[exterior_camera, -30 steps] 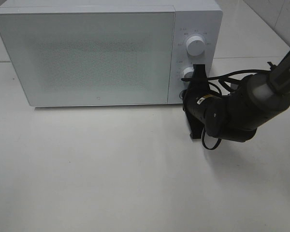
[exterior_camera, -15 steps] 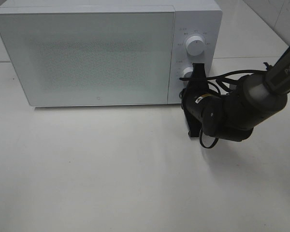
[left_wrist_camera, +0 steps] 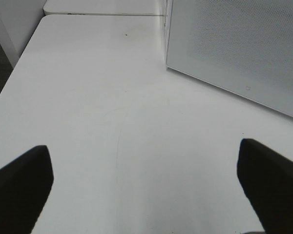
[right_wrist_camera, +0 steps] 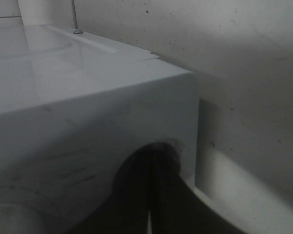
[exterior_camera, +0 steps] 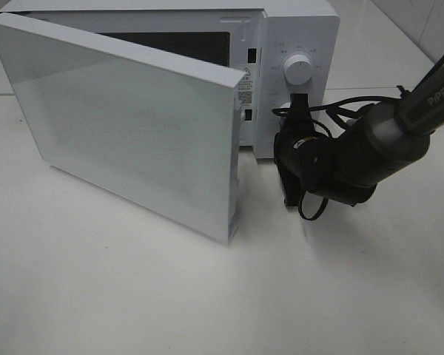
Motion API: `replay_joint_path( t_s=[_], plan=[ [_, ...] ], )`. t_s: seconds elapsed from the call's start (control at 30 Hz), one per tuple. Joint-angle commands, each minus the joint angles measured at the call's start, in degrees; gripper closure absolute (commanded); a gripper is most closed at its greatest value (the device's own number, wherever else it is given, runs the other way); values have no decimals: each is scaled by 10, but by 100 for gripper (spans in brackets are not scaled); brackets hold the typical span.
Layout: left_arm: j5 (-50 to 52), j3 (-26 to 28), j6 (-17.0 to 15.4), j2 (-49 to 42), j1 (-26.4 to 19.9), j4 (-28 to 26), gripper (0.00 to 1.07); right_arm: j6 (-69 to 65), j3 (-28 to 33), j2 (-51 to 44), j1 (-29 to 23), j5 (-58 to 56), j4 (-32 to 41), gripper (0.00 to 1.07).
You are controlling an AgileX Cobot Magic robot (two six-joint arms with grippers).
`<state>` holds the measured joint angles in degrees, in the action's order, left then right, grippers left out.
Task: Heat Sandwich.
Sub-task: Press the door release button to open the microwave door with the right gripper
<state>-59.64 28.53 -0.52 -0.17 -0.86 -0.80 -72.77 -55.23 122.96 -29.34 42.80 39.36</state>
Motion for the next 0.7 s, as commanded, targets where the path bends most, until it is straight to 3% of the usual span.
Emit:
replay_joint_path(
  t_s=[0.03,0.7],
  plan=[
    [3,-2,-2,-13,2,-1,10,14,-72,-6,20,168,-74,107],
    [3,-2,-2,-13,2,-1,10,13,-49,-10,19,133,-74,107]
  ],
)
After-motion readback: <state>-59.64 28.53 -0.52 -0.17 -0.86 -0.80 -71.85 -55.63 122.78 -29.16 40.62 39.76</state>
